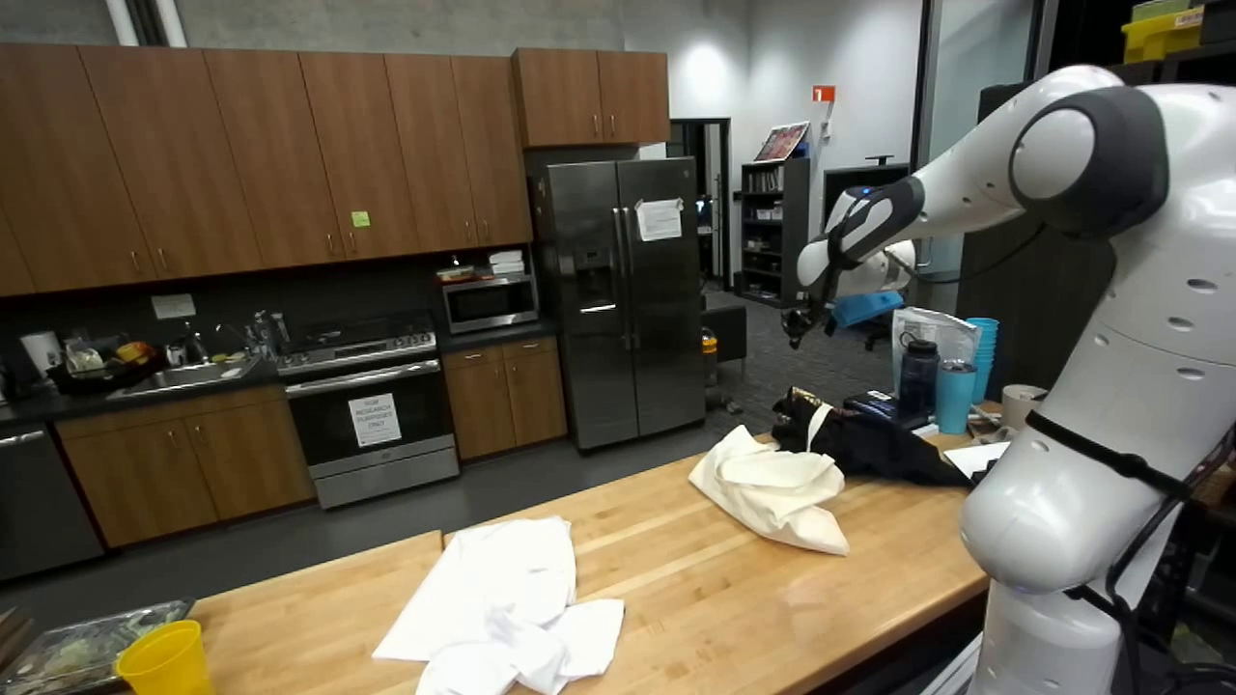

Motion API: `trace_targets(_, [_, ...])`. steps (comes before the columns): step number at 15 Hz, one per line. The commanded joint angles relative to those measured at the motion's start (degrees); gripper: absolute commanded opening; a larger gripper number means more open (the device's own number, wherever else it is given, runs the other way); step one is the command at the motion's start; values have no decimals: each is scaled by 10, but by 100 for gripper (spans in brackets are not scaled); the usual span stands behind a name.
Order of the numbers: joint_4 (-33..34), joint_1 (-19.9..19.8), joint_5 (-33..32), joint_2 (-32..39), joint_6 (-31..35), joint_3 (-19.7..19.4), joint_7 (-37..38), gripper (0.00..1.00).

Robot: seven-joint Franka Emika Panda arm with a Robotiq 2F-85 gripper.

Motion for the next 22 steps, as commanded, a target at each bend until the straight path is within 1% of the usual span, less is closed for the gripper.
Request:
trace_targets(1, [-8,-25,35,57,14,-13,-14,100])
trace_targets(3, [-13,-31,62,85,2,-11,-20,100])
trace_targets(5, [-25,-31,93,102,-28,-1,-25,100])
trace_targets(7, [-51,-33,98,110,-56,11,-33,100])
trace_targets(8, [-60,-35,89,118,-65,16,-30,100])
trace_targets(9, [-64,-37,97,126,-85,20,-41,100])
trace_targets(10, [-72,-38,94,132,-96,23,-36,100])
trace_targets(12, [-85,-42,78,143,-98,26,-26,100])
trace_targets(13, [-88,-43,81,148,-97,27,-31,100])
trace_targets(15, [-101,-45,87,152,-76,31,-44,100])
trace_targets(16, [-100,-46,86,152,-69,33,-54,75])
trace_targets(17, [-105,-46,86,152,-59,36,-59,75])
trace_targets(18, [-111,-44,90,149,-42,40,-68,69])
trace_targets(19, [-112,-43,99,148,-32,44,-81,61])
trace_targets(21, [-121,-39,93,144,-3,52,-91,47])
trace_targets(22, [-125,-38,94,143,8,58,-99,38])
